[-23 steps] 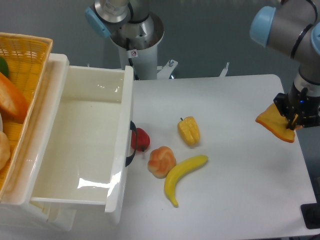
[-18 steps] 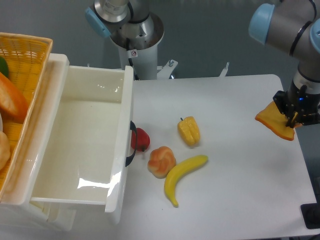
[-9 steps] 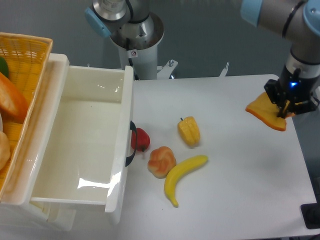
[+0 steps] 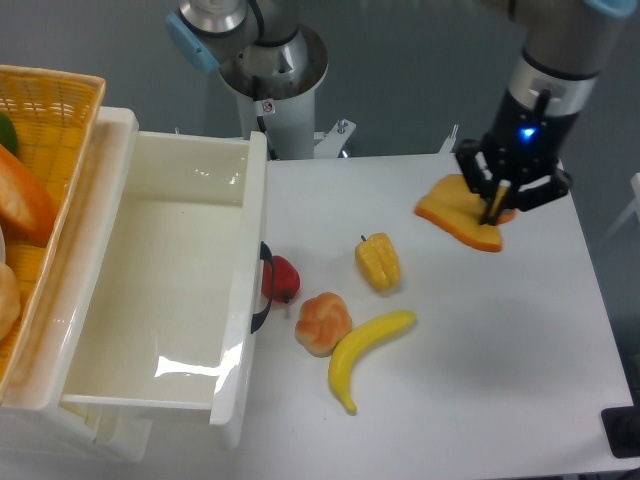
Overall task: Place the bread slice in the upper white drawer
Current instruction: 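Carry the bread slice over the open white drawer and lower it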
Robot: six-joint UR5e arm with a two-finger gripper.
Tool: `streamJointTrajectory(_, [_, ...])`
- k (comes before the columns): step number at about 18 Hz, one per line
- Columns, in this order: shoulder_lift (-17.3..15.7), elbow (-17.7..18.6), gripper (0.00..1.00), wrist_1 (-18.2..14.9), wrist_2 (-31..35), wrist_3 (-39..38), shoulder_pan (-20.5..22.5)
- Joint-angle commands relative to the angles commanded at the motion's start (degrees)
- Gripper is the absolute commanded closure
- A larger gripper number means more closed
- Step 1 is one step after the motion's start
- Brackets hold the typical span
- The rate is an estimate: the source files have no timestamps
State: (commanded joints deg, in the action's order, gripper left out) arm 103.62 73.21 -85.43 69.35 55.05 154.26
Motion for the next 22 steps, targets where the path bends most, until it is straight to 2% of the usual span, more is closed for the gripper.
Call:
streamJointTrajectory(8, [-2.11,1.06,1.0,1.14,-3.69,-23.83,-9.5])
streamJointTrajectory(12, [-2.29,1.06,1.0,4.91,-8.18,-35.34,-10.82])
streamJointTrajectory(15, [-2.03,0.96,1.0,5.89,-8.18,-38.44,-12.66])
streamJointTrajectory(19, [-1.4,3.68,1.0,8.61,-8.18,-38.71,-16.09])
streamJointTrajectory(20, [-1.49,4.3,0.95,9.05,-8.09,-38.79,-16.53])
streamJointTrajectory(21, [-1.58,5.18,0.8,9.14,-8.09,-38.45,-16.71])
streamJointTrajectory(22, [-1.67,5.71,0.57,9.32,-8.01,-38.09,-17.32])
